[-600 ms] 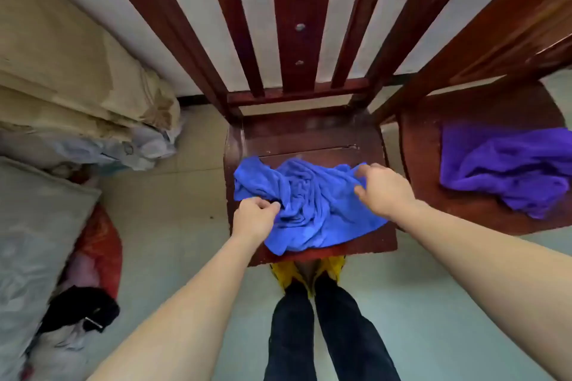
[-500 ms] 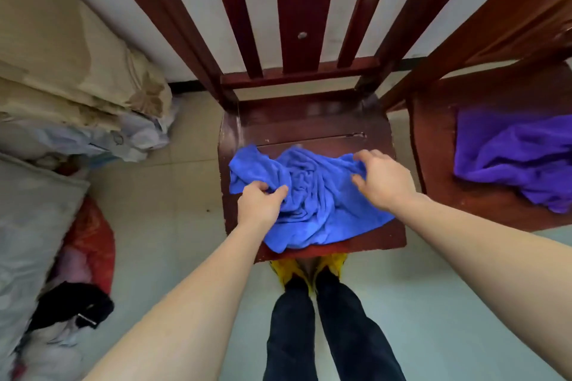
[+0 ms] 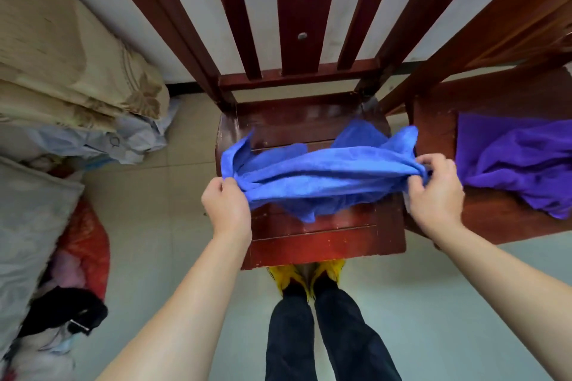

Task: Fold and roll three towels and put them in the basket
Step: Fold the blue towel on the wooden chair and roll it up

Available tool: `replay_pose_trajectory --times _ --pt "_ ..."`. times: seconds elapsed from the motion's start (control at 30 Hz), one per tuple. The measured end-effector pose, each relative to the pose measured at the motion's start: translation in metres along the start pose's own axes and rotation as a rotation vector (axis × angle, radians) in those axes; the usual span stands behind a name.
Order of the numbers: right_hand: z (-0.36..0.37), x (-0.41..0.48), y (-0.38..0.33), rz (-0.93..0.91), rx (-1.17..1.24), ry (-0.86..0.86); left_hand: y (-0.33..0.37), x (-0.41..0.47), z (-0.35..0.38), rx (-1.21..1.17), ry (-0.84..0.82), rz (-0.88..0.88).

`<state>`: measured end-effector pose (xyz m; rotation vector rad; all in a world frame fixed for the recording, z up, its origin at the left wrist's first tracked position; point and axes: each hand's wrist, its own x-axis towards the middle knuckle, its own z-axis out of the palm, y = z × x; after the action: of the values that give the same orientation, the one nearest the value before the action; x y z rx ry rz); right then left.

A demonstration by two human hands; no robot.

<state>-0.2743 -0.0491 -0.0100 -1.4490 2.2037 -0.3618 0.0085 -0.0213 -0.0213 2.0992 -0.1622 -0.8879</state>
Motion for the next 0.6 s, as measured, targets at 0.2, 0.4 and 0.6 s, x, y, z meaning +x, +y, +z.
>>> replay_pose_trajectory --times 0.2,0.4,0.6 --pt "0.017 -0.027 0.039 0.059 -0.302 -0.408 -0.060 -0.007 -0.030 0.281 -0.176 -0.172" --pt "0.030 -0.029 0.022 -0.105 -0.396 -0.362 -0.085 0.008 -0.041 0.418 -0.268 -0.355" --pt "0.065 0.020 -0.036 -0.024 -0.129 -0.409 -0.065 0.041 -0.014 0.121 -0.116 -0.392"
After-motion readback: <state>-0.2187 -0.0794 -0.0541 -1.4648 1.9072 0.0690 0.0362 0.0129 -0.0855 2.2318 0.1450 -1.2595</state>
